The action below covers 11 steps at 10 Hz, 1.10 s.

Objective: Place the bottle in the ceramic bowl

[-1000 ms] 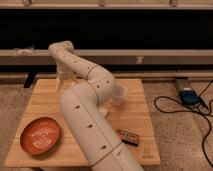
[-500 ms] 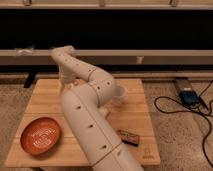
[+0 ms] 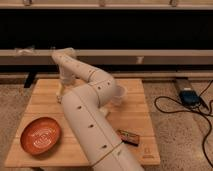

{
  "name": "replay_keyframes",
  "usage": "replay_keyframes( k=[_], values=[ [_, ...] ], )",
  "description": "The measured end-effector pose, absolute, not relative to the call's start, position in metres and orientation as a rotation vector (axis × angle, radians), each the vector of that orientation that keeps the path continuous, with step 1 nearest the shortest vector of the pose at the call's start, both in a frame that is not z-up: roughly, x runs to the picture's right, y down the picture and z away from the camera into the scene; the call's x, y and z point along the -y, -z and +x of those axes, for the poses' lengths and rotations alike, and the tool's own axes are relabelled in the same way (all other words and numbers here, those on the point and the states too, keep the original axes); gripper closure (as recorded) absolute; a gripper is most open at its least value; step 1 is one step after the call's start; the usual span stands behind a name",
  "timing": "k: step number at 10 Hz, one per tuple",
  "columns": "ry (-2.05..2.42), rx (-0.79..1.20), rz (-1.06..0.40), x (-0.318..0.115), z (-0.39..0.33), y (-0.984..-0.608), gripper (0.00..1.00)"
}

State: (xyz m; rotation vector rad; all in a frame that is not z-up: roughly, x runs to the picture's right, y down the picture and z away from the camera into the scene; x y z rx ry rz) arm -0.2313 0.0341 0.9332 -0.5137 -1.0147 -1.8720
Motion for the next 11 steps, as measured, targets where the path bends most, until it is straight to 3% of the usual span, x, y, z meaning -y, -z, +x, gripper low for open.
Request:
replay_keyframes(
  k=[11],
  values=[
    [2.081,0.987,-0.557,-0.038,-0.275,-0.923,0.2]
  ],
)
